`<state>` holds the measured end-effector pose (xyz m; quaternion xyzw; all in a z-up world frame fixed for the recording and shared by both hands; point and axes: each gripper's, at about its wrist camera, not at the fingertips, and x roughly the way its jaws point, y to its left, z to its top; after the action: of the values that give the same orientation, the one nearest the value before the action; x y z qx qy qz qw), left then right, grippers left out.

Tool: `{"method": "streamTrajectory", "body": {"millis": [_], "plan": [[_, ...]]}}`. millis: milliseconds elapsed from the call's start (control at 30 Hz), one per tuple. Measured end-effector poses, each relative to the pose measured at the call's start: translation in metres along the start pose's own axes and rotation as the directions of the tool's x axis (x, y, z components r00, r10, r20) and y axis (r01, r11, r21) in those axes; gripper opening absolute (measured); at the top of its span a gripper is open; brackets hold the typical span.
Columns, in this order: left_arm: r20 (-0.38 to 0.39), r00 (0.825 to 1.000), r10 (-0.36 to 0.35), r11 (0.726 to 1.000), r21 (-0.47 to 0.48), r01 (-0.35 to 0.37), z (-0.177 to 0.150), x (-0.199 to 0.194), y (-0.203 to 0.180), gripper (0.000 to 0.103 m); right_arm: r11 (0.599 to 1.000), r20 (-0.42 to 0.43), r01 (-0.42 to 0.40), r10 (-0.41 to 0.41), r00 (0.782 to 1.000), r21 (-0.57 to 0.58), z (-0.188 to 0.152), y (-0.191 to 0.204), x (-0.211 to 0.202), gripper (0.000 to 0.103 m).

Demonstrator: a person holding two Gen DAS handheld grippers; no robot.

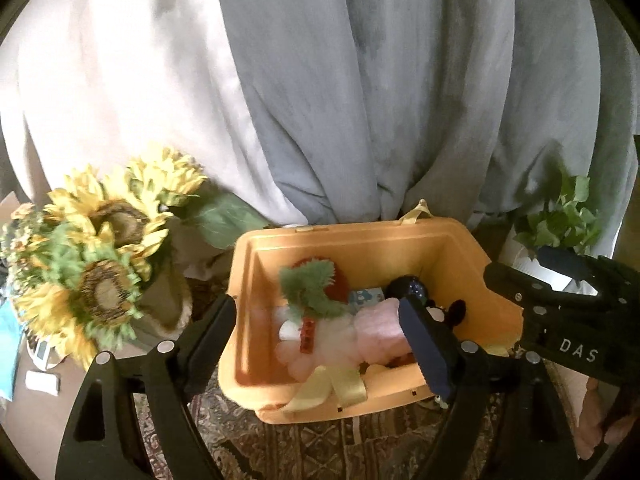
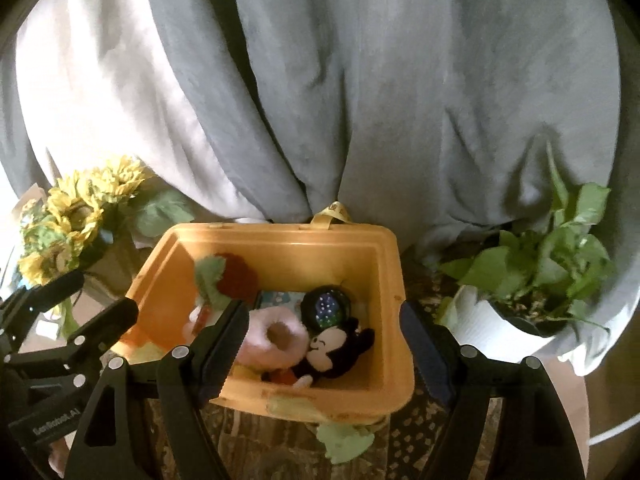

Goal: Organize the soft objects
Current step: 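Withdraw both open tools up and away from the crate, then grasp the yellow minion toy with the right tool while the left tool moves toward the frog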

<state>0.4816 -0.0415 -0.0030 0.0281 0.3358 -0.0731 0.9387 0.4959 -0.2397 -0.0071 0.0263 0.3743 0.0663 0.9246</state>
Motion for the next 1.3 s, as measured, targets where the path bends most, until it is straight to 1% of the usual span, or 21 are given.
{"method": "streamTrajectory", "body": {"millis": [167,400,800,933,1100,1300], "plan": [[0.023,1.0,0.017,1.0,-0.016,-0.017,-0.008,-0.023,0.0,0.09,1.0,0.018,0.014,-0.014,1.0,-0.007,-0.01,0.002,-0.024,0.079],[0.051,0.997,0.053,0.999,-0.008,-0.052,-0.027,-0.059,-0.005,0.097,0.999,0.037,0.033,-0.033,0.999,0.014,-0.028,-0.004,-0.055,0.079],[0.066,0.995,0.069,0.998,-0.011,-0.069,-0.068,-0.111,-0.017,0.099,0.998,0.058,0.058,-0.057,0.997,-0.017,-0.072,0.0,-0.109,0.079],[0.066,0.995,0.081,0.997,-0.012,-0.08,-0.086,-0.125,-0.022,0.099,0.998,0.047,0.058,-0.056,0.997,-0.031,-0.089,0.002,-0.119,0.079],[0.057,0.994,0.09,0.996,-0.002,-0.091,-0.105,-0.133,-0.029,0.099,0.997,0.021,0.054,-0.054,0.998,-0.046,-0.115,0.002,-0.126,0.079],[0.006,0.997,0.083,0.997,0.007,-0.083,-0.13,-0.135,-0.037,0.099,0.998,-0.034,0.034,-0.036,0.999,-0.059,-0.143,-0.001,-0.124,0.078]]}}
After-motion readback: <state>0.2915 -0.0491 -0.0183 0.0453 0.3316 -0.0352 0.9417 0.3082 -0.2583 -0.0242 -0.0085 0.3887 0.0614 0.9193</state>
